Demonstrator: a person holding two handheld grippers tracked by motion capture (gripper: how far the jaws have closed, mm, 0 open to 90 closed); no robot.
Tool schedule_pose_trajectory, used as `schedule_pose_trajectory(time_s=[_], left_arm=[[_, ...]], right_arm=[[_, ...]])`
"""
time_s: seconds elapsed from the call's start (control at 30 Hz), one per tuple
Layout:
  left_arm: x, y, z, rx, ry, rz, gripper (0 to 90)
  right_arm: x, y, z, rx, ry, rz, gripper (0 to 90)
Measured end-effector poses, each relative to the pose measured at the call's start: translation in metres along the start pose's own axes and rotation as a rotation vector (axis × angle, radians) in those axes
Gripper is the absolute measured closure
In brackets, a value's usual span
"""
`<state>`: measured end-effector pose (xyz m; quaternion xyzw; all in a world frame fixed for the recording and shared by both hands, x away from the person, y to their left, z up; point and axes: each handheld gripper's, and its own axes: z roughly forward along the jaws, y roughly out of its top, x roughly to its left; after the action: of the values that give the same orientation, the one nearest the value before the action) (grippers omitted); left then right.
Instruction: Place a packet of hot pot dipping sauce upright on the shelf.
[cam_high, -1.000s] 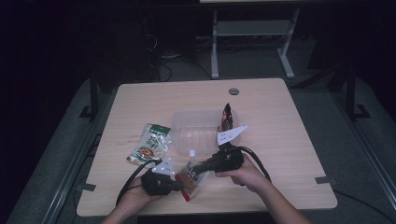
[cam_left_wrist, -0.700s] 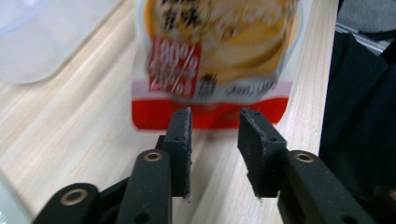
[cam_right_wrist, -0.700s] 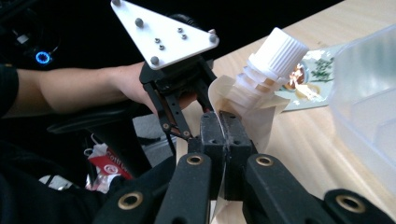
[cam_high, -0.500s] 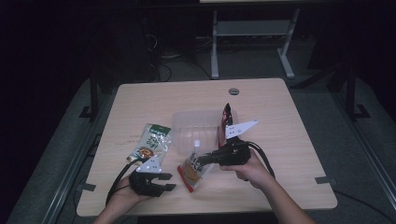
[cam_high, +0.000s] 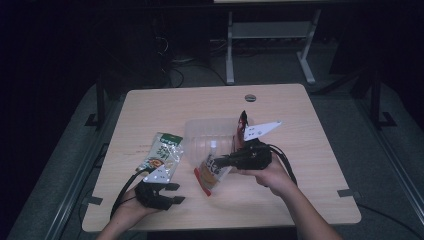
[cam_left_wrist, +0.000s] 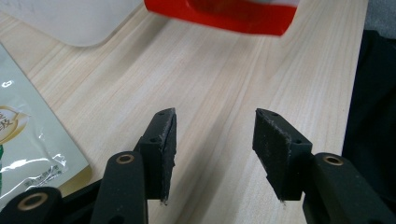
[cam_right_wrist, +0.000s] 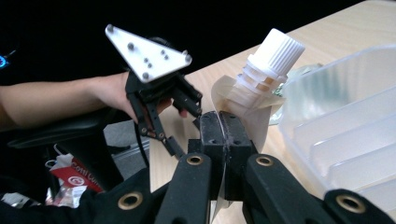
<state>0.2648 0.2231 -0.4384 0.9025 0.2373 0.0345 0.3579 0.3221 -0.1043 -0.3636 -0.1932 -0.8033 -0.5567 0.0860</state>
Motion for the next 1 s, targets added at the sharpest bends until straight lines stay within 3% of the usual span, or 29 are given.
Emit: schedule_pose_trajectory(time_s=[0.33, 0.67, 1.0], left_arm=[[0.001, -0.001, -0.001, -0.006, -0.004, -0.012, 49.2], [0.002, -0.001, 0.000, 0.003, -0.008, -0.006, 49.2], [0.000, -0.001, 0.001, 0.004, -0.017, -0.012, 49.4]], right_arm=[[-0.002, 0.022, -0.014, -0.069, -0.032, -0.020, 89.7], [-0.024, 0.048, -0.024, -0.109, -0.158, -0.002, 89.7], [-0.044, 0.058, -0.022, -0.100, -0.277, 0.024, 89.7]])
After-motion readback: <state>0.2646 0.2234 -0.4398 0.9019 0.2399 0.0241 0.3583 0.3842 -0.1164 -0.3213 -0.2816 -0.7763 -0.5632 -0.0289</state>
